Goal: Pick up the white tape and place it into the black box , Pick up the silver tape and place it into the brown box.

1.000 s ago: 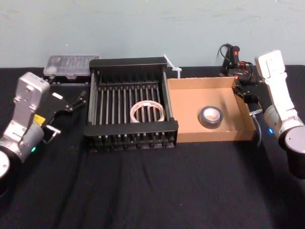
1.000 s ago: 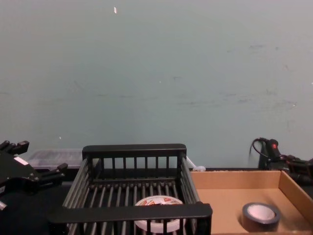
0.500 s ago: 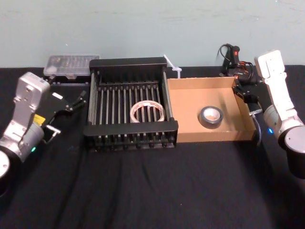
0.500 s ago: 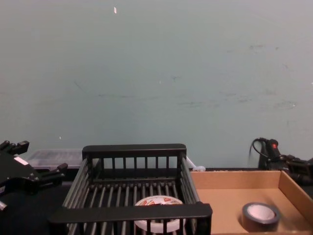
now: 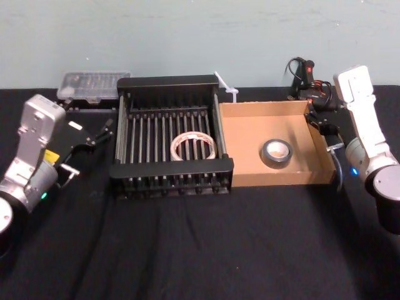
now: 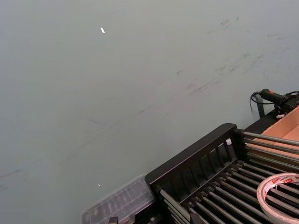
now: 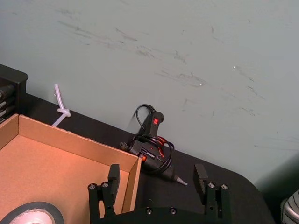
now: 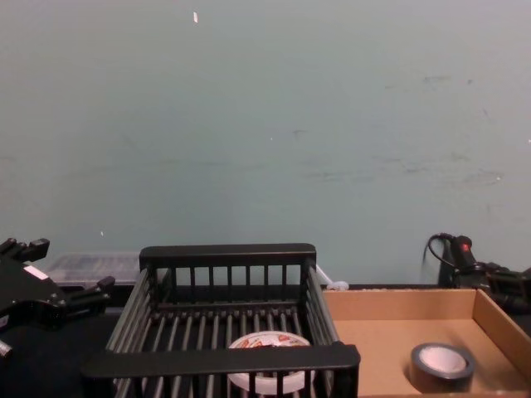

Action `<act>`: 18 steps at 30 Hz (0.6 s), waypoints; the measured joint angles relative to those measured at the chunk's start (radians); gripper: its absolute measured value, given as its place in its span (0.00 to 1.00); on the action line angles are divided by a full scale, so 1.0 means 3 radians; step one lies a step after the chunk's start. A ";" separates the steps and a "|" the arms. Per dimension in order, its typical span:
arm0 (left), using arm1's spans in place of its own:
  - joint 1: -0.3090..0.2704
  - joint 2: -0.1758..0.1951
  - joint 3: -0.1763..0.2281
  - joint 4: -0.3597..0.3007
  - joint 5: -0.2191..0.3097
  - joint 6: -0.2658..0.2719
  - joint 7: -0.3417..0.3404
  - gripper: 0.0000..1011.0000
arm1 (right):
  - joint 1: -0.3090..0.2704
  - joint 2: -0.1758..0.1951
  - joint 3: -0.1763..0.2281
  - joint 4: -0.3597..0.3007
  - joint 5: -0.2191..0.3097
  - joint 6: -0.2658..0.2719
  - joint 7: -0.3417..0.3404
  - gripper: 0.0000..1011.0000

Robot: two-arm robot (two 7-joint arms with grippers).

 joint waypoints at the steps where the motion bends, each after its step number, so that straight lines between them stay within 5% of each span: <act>1: 0.0000 0.0000 0.0000 0.0000 0.0000 0.0000 0.0000 0.99 | 0.0000 0.0000 0.0000 0.0000 0.0000 0.0000 0.0000 0.99; 18: 0.0000 0.0000 0.0000 0.0000 0.0000 0.0000 0.0000 0.99 | 0.0000 0.0000 0.0000 0.0000 0.0000 0.0001 0.0000 0.99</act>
